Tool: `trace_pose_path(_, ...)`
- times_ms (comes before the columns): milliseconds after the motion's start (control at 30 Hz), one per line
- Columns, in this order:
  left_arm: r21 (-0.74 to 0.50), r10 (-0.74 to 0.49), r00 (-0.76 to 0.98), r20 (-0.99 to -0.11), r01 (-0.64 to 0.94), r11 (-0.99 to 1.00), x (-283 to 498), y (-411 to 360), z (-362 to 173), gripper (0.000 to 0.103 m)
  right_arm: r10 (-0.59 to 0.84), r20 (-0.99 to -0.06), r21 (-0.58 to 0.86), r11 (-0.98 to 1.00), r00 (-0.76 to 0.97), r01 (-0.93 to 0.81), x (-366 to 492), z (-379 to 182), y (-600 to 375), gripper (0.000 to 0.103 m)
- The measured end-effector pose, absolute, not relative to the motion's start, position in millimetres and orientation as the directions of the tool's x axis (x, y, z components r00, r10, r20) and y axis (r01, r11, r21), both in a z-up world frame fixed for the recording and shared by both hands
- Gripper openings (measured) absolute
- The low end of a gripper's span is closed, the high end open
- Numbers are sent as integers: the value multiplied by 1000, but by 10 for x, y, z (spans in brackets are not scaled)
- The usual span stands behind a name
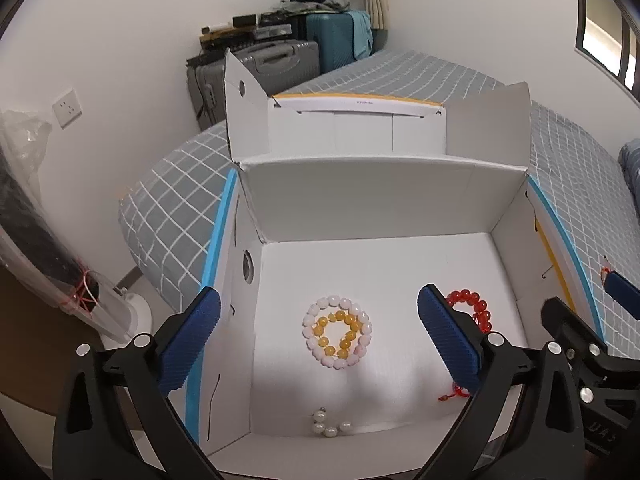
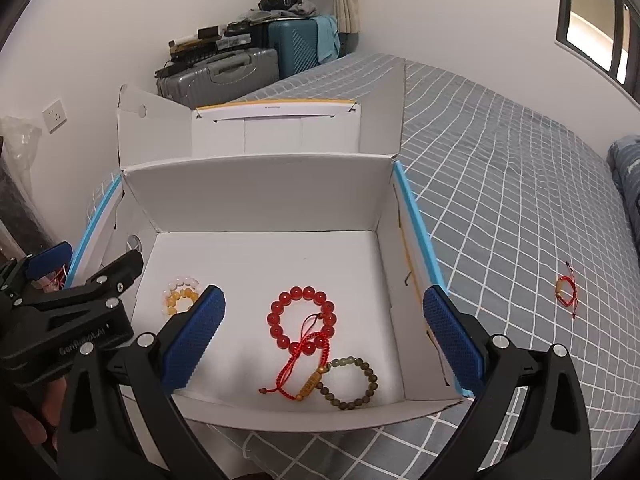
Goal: Organize jewelry
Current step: 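Move both tools back over the remaining bracelets on the bed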
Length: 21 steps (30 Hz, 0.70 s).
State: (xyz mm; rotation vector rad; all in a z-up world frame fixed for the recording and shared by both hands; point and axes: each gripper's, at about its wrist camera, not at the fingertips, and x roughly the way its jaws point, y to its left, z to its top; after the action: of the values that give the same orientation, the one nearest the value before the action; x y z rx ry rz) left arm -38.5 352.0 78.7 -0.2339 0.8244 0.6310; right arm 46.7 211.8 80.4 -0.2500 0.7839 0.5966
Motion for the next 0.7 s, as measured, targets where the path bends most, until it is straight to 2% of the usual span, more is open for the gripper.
trace_pose_path(367,16,371,591,-716,-518,855,-160,3051,976,97,366,-698,-15,852,616,-524,460,927,1418,95)
trace_pose_path(700,7,229,672,-705,-315,949,522,1893,1088,97,267,-682,-10,927,681,-374,463,958,112,95)
